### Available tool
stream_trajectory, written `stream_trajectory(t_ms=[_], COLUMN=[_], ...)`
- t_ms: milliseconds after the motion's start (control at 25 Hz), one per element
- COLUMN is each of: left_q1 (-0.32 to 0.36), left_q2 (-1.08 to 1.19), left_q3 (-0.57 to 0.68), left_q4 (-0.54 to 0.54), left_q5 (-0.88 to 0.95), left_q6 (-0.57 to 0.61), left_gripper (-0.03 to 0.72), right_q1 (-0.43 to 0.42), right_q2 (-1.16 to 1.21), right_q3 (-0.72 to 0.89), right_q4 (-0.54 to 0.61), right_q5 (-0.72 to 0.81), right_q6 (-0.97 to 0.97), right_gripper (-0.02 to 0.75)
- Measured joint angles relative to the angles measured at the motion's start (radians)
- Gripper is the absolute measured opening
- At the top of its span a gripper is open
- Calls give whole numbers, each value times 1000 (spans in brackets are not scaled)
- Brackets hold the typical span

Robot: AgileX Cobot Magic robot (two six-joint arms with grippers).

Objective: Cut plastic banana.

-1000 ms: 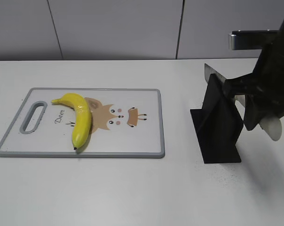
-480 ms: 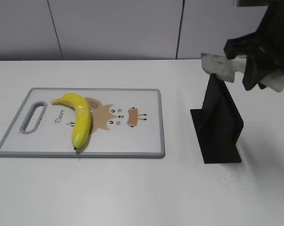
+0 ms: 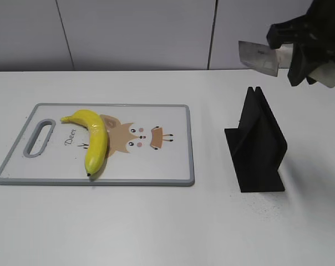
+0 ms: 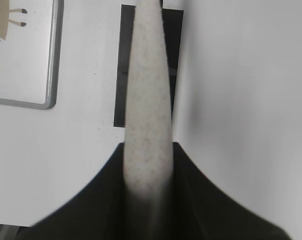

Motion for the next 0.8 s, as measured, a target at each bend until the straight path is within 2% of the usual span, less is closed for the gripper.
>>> stream_trajectory(t_ms=[800], left_q1=[0], left_q2=[0], left_q3=[0], left_q4=[0], left_q5=[0], left_q6=[0], left_gripper=[550], right_q1=[0], right_q2=[0], right_q3=[-171], right_q4=[-28], right_q5=[24], right_q6=[0], right_gripper=[183])
